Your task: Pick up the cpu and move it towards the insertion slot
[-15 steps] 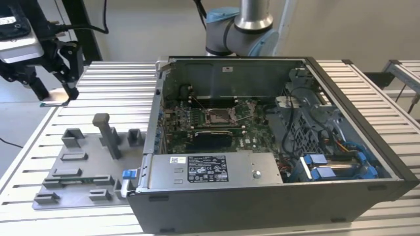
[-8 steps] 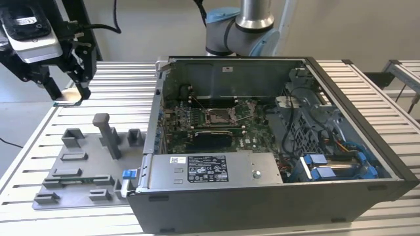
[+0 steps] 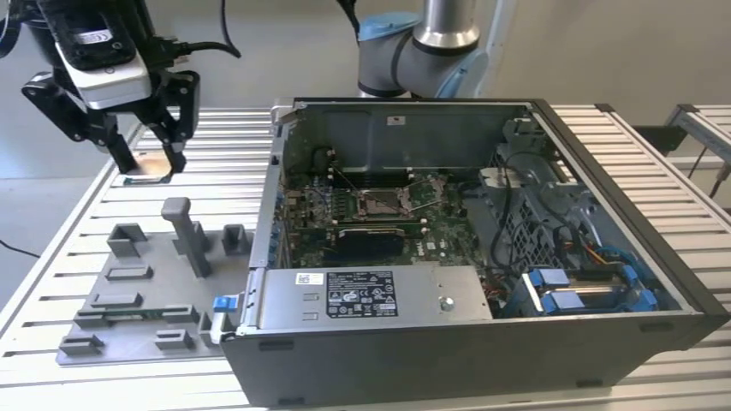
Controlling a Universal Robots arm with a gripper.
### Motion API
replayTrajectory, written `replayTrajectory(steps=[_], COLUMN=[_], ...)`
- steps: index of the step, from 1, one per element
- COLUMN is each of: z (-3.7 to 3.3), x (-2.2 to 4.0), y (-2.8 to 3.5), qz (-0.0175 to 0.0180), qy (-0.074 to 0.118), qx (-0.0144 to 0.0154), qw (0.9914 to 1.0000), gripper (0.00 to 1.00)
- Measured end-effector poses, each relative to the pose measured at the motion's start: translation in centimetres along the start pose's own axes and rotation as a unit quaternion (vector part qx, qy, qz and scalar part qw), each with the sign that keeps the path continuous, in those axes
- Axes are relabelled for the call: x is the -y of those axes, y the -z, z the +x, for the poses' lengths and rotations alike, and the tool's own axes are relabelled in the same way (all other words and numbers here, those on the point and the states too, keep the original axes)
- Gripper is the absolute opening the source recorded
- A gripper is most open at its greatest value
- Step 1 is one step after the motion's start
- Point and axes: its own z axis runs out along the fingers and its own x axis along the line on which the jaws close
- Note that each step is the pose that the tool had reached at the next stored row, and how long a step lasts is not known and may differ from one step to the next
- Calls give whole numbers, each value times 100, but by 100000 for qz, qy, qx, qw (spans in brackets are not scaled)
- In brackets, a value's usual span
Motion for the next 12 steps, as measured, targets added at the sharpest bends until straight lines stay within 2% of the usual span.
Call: replayTrajectory(steps=[12], z=[-481], x=[4], y=[-3], qz=[2], qy=[1], qx=[-1], qw=[100000], gripper=[0])
